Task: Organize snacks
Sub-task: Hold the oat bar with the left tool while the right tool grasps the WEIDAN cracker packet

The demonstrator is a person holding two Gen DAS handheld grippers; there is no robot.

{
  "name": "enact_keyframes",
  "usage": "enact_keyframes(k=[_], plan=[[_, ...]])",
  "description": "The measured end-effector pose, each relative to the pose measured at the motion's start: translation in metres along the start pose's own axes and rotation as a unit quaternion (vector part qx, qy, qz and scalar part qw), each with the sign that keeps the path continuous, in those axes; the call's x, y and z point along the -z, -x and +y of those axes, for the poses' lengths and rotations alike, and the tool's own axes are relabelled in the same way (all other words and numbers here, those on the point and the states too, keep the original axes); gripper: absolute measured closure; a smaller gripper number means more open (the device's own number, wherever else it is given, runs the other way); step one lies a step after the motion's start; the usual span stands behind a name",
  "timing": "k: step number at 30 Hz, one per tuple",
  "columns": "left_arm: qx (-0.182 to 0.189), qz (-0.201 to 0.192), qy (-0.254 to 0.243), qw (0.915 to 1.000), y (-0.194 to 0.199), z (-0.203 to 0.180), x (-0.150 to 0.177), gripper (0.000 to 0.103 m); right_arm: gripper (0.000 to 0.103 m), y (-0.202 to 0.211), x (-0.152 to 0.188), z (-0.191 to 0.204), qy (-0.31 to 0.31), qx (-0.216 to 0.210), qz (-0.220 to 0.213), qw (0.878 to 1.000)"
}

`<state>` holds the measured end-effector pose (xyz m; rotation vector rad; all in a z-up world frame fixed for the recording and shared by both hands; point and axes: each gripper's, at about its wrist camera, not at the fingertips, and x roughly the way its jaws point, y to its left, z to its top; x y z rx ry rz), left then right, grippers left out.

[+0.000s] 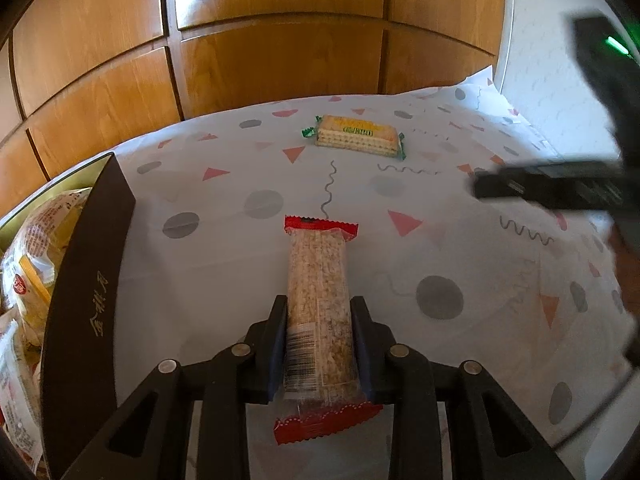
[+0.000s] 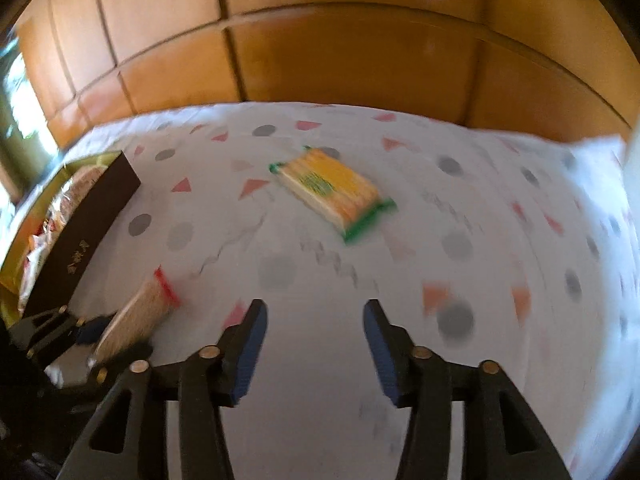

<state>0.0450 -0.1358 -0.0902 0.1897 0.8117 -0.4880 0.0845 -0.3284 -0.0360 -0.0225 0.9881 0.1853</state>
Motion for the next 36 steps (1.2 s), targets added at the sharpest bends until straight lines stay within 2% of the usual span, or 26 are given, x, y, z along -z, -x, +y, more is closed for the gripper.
enact_keyframes(k=[1,9,13,15,16,17,19,20,25,30,32,36], plan=[[0.002,-0.002,0.001,1.0000,0.000,0.001,0.000,0.072,0.041,-0.008,-0.011,0.003,0.020,0.002,0.008,1.000],[0.017,-0.010,0.012,0.9997,-0.002,0.005,0.001,0.072,0.039,-0.070,-0.075,0.012,0.136,0.041,0.053,0.989],[0.021,-0.012,0.015,0.9996,-0.001,0.006,0.002,0.072,0.034,-0.095,-0.089,0.008,0.153,0.057,0.062,0.985],[0.022,-0.012,0.016,0.9995,-0.002,0.006,0.002,0.072,0.034,-0.101,-0.094,0.001,0.131,0.040,0.067,0.988],[0.023,-0.013,0.016,0.9995,-0.002,0.007,0.002,0.072,0.035,-0.103,-0.096,-0.003,0.115,0.031,0.070,0.990],[0.023,-0.013,0.017,0.9995,-0.002,0.007,0.002,0.072,0.041,-0.102,-0.095,-0.005,0.105,0.023,0.071,0.992],[0.025,-0.013,0.019,0.9994,-0.003,0.008,0.002,0.071,0.054,-0.099,-0.091,-0.007,0.091,0.007,0.071,0.993],[0.025,-0.013,0.018,0.9994,-0.003,0.007,0.002,0.071,0.056,-0.096,-0.087,-0.007,0.087,0.004,0.072,0.994],[0.023,-0.014,0.017,0.9995,-0.004,0.007,0.003,0.071,0.056,-0.075,-0.056,-0.005,0.053,0.002,0.078,0.996],[0.023,-0.014,0.018,0.9995,-0.004,0.007,0.003,0.071,0.056,-0.034,-0.001,-0.002,0.005,0.011,0.076,0.997],[0.024,-0.014,0.019,0.9994,-0.004,0.007,0.003,0.071,0.056,-0.021,0.020,0.002,0.004,0.017,0.062,0.998],[0.020,-0.012,0.016,0.9996,-0.004,0.005,0.002,0.071,0.055,-0.004,0.053,0.010,-0.011,0.039,0.006,0.999]])
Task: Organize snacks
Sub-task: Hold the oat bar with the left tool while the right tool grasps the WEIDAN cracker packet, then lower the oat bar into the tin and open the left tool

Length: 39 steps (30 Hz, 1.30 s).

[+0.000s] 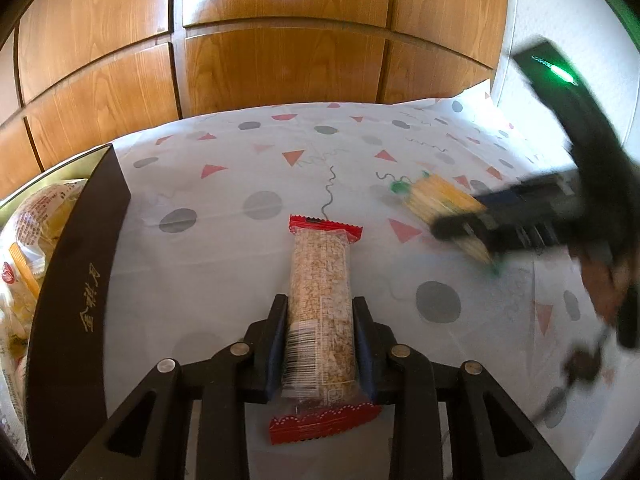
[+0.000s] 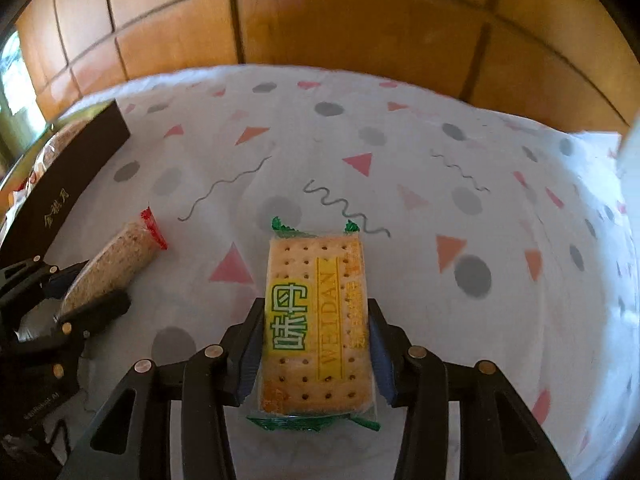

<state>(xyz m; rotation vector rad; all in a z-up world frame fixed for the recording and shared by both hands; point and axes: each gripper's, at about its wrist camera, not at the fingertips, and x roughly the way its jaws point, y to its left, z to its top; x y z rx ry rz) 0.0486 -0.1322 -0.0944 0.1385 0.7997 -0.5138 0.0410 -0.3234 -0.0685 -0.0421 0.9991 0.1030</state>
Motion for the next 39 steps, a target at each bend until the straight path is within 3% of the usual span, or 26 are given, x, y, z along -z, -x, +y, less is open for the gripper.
enact_keyframes(k=[4,13,18,24,30,35,39], plan=[[0.003,0.007,0.002,1.0000,0.001,0.000,-0.003,0.072,0.056,0.003,0.012,0.004,-0.013,0.024,-0.045,0.999],[-0.009,0.027,-0.003,0.9996,0.018,-0.001,-0.005,0.073,0.056,0.001,0.010,0.008,-0.017,0.022,-0.055,0.998],[-0.003,0.005,0.007,1.0000,0.051,0.006,-0.009,0.073,0.056,0.001,0.011,0.008,-0.018,0.022,-0.057,0.998],[-0.014,-0.026,0.075,0.9967,0.103,0.052,-0.014,0.073,0.056,0.002,0.010,0.008,-0.017,0.023,-0.057,0.998],[-0.082,-0.051,0.187,0.9775,0.150,0.134,0.002,0.073,0.056,0.002,0.010,0.008,-0.017,0.024,-0.058,0.998],[-0.132,-0.027,0.268,0.9539,0.168,0.190,0.030,0.073,0.056,0.002,0.010,0.008,-0.016,0.023,-0.057,0.998],[-0.152,0.002,0.284,0.9467,0.165,0.206,0.043,0.073,0.056,0.002,0.009,0.008,-0.017,0.022,-0.058,0.998]])
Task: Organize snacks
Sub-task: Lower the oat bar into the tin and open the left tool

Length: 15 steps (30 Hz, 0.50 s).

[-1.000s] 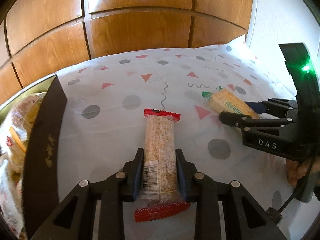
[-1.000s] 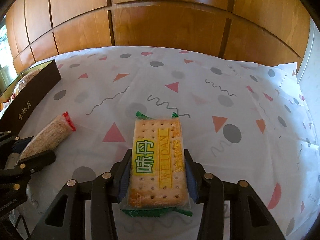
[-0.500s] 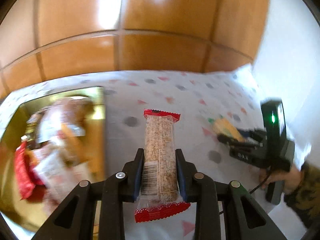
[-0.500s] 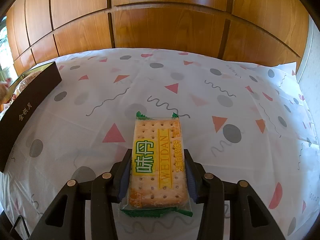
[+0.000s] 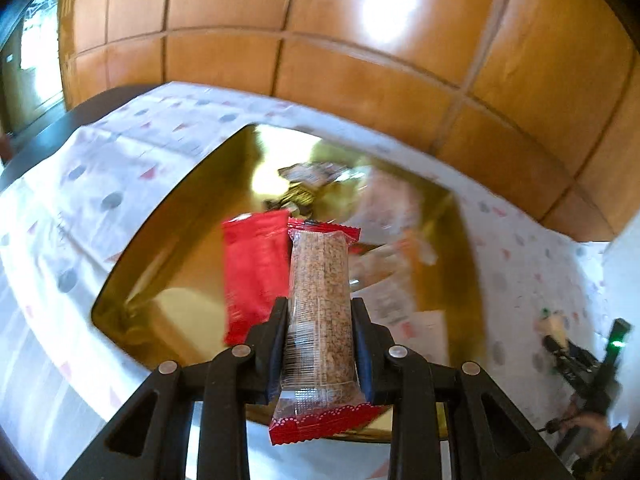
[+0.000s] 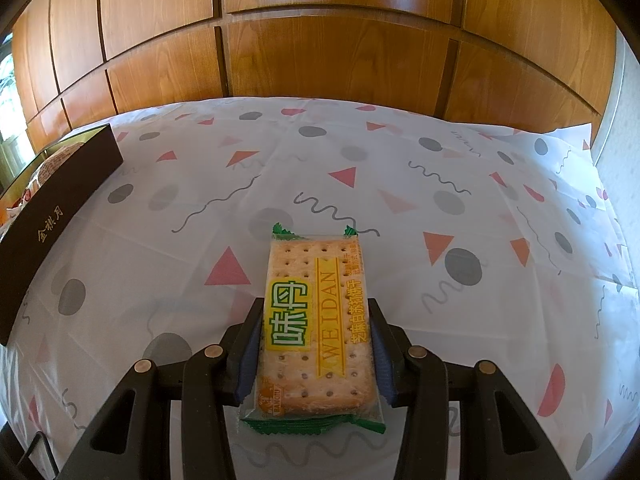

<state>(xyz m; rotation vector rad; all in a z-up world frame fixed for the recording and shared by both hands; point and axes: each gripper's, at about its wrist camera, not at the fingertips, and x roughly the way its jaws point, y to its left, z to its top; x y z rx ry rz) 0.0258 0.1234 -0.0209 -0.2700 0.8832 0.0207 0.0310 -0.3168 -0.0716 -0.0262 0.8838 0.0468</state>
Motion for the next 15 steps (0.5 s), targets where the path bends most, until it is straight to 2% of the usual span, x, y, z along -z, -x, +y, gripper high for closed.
enact_keyframes(k=[3,5,7,10,12,15], plan=[[-0.009,0.039,0.011,0.9991,-0.017,0.006,0.000,0.073,0.056,0.000,0.000,0.000,-0.001,-0.001,0.000,1.000],[-0.031,0.057,0.015,0.9978,-0.032,0.008,-0.002,0.073,0.056,0.000,0.000,0.000,-0.002,-0.001,-0.001,1.000],[-0.062,0.062,0.015,0.9960,-0.042,0.012,-0.006,0.073,0.056,0.000,0.000,-0.001,-0.002,-0.001,-0.001,1.000],[-0.069,0.061,0.017,0.9956,-0.045,0.017,-0.007,0.073,0.055,-0.001,-0.001,-0.001,-0.004,-0.002,-0.001,1.000],[-0.087,0.055,0.006,0.9947,-0.044,0.016,-0.009,0.073,0.055,-0.001,-0.001,0.000,-0.005,-0.002,-0.002,1.000],[-0.082,0.049,0.012,0.9954,-0.043,0.015,-0.007,0.072,0.055,0.000,-0.001,0.000,-0.005,-0.002,-0.001,1.000]])
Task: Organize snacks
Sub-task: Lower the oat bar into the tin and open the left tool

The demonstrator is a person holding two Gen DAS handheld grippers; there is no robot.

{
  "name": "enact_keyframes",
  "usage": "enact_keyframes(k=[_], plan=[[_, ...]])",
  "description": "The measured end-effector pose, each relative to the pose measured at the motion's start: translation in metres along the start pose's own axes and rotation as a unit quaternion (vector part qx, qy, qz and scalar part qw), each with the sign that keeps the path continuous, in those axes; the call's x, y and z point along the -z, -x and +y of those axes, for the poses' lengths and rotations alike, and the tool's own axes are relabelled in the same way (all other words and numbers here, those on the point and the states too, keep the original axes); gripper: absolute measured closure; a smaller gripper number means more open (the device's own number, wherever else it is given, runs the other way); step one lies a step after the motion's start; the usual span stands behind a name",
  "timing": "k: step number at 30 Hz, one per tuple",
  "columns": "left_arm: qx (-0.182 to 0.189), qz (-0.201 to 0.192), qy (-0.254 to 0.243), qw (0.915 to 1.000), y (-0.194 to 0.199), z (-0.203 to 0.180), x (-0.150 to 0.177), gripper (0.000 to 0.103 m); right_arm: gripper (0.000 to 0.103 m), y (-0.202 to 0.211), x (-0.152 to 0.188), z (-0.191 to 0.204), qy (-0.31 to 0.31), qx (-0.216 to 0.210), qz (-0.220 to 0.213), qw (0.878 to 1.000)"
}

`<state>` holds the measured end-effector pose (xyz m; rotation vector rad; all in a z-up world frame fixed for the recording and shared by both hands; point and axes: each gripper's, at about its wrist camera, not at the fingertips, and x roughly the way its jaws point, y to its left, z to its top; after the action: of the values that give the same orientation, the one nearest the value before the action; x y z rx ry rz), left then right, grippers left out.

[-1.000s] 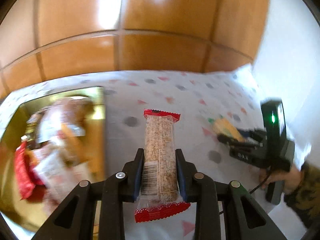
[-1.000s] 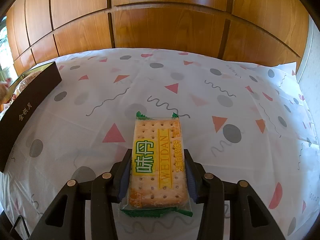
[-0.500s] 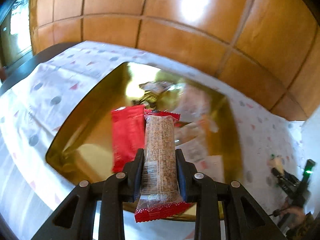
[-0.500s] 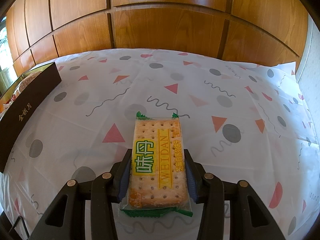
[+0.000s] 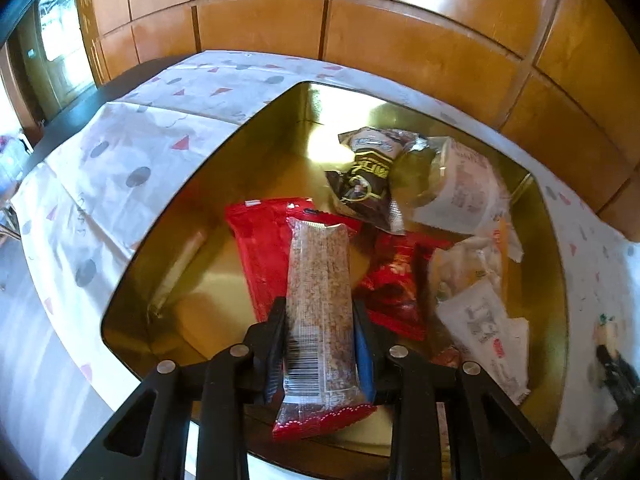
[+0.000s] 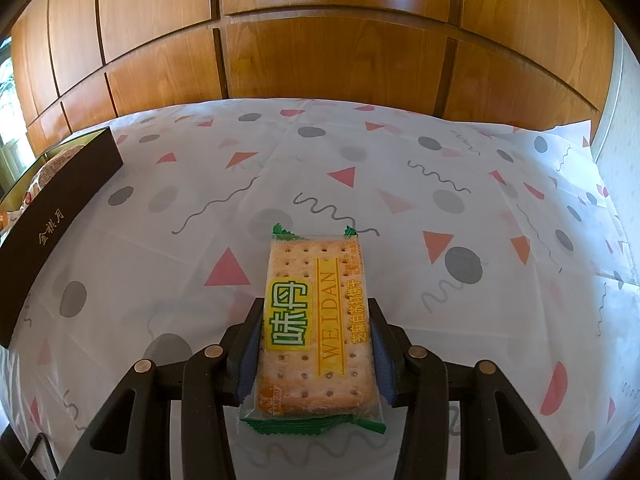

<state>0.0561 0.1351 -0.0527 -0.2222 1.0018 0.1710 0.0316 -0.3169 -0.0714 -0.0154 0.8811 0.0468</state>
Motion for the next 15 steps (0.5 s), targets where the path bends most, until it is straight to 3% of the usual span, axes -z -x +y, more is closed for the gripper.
enact_keyframes(k=[15], plan=[[-0.030,-0.038,-0.030,0.9984,0.014,-0.017,0.016,0.070,0.055,-0.001,0.000,0.001,0.000,0.002,-0.001,1.000]])
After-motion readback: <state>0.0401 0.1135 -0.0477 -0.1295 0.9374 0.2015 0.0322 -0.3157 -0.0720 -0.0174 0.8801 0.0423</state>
